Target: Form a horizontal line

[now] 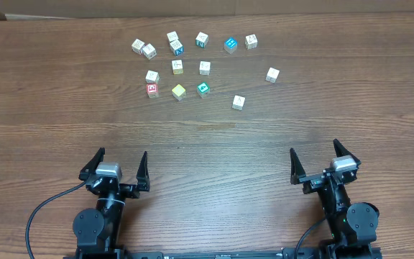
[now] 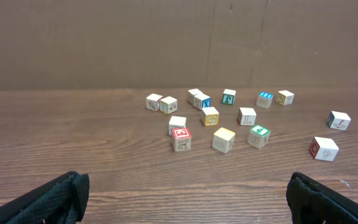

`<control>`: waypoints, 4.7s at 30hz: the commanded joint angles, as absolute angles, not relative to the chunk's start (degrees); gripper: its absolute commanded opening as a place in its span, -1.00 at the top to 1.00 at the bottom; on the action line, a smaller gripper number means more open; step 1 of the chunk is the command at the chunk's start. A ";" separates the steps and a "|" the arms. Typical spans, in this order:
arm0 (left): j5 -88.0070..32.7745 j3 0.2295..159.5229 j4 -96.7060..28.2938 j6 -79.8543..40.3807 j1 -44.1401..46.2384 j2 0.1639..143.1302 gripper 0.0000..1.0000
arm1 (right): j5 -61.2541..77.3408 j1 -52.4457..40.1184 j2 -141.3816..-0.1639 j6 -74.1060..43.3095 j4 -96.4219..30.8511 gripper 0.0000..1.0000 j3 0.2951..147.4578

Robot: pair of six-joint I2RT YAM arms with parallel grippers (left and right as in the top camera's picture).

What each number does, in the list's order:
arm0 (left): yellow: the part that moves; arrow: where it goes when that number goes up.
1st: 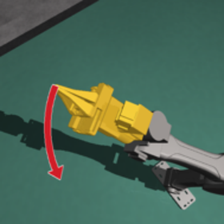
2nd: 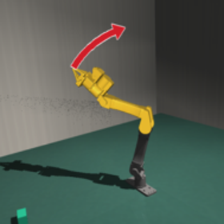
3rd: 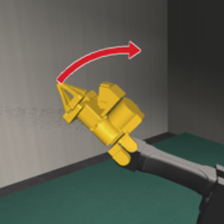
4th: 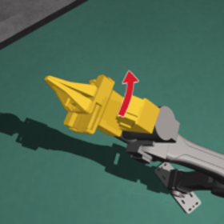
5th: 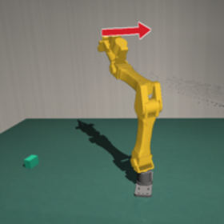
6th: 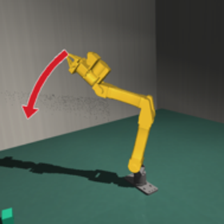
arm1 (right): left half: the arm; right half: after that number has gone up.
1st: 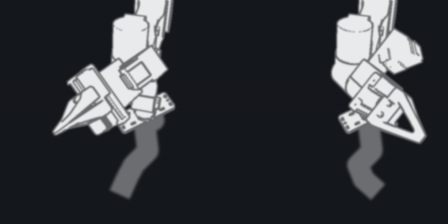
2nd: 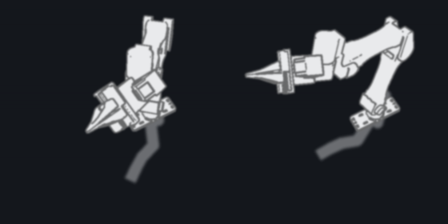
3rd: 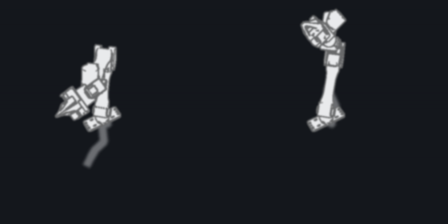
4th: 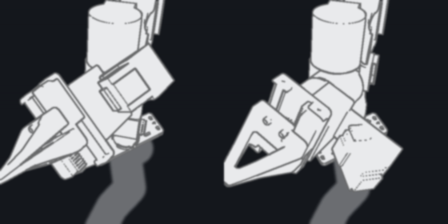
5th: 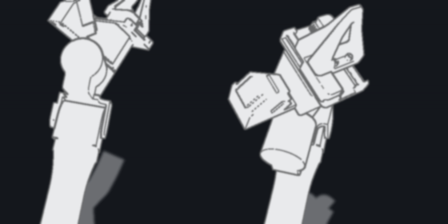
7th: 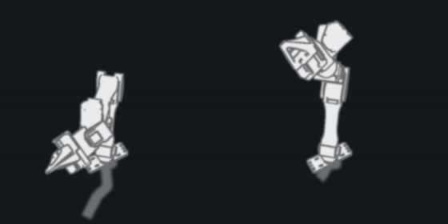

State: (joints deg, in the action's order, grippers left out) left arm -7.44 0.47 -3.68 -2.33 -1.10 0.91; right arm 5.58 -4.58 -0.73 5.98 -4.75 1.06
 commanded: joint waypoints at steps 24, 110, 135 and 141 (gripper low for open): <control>-14.35 20.38 -6.61 -7.90 -1.06 0.27 -0.99 | 5.52 -4.38 -0.16 6.07 -4.40 -1.00 0.47; -27.03 110.28 -41.04 -7.29 -1.08 105.34 -0.99 | 5.52 -4.38 -0.16 6.07 -4.40 -1.00 0.47; -26.35 109.84 -46.89 -7.29 -1.06 105.65 0.92 | 5.52 -4.38 -0.16 6.07 -4.40 -1.00 0.47; -26.35 109.62 -46.89 -7.29 -1.04 105.65 0.92 | 5.52 -4.38 -0.16 6.07 -4.40 -1.00 0.47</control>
